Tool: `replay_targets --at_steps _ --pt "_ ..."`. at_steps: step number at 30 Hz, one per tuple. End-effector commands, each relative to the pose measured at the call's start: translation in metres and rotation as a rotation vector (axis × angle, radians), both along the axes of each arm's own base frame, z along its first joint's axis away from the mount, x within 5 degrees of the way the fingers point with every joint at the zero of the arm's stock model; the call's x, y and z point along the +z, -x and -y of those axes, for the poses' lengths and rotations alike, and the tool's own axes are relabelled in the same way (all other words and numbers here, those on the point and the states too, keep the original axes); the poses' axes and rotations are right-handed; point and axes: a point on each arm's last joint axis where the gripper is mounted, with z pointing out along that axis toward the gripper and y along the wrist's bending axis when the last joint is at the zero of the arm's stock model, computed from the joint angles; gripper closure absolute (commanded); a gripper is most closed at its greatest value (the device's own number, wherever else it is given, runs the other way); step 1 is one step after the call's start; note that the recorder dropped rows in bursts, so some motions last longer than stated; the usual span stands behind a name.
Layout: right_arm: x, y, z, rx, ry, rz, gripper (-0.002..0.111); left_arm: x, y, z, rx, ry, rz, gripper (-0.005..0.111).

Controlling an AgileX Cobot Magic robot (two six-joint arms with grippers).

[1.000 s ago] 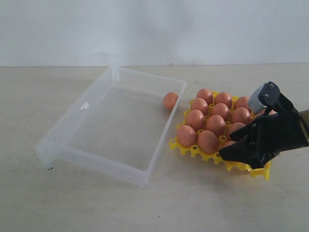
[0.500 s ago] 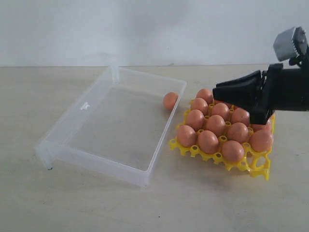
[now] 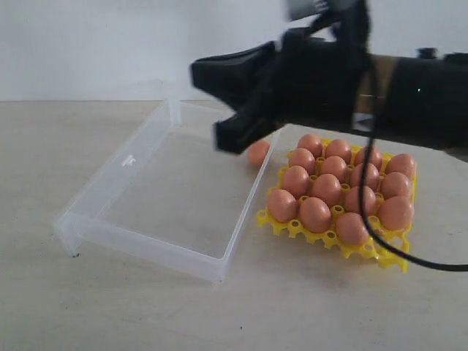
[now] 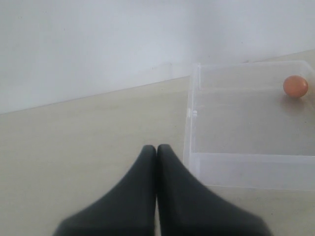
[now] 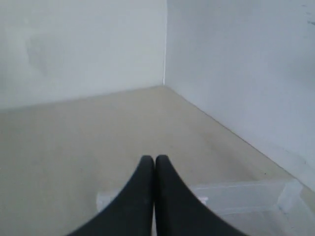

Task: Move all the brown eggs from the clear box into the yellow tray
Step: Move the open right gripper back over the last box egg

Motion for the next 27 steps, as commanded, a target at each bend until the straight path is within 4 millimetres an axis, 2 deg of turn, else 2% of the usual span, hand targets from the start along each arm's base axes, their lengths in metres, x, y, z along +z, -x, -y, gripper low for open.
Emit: replay_targets --at_steps 1,4,8,10,14,16,20,23,27 --pt "0.009 0.009 -0.06 -0.102 0.398 0.149 0.109 0.0 0.0 0.0 -0.002 0.014 0.008 0.111" --pt "0.015 -0.01 -0.089 -0.306 0.575 0.065 0.109 0.0 0.0 0.0 -0.002 0.014 0.008 0.111" --pt "0.017 -0.059 -0.113 -0.539 0.683 -0.081 0.109 0.0 0.0 0.0 -0.002 0.014 0.008 0.111" --pt "0.007 -0.08 -0.118 -0.57 0.741 -0.239 0.109 0.0 0.0 0.0 -0.002 0.014 0.008 0.111" --pt "-0.027 -0.109 -0.12 -0.488 0.837 -0.677 0.109 0.0 0.0 0.0 -0.002 0.014 0.008 0.111" --pt "-0.038 -0.124 -0.116 -0.517 0.853 -0.755 0.109 0.0 0.0 0.0 -0.002 0.014 0.008 0.111" --pt "-0.051 -0.142 -0.11 -0.593 0.835 -0.793 0.109 0.0 0.0 0.0 -0.002 0.014 0.008 0.111" --pt "-0.059 -0.142 -0.111 -0.605 0.84 -0.83 0.109 0.0 0.0 0.0 -0.002 0.014 0.008 0.111" --pt "-0.058 -0.143 -0.113 -0.602 0.83 -0.819 0.109 0.0 0.0 0.0 -0.002 0.014 0.008 0.111"
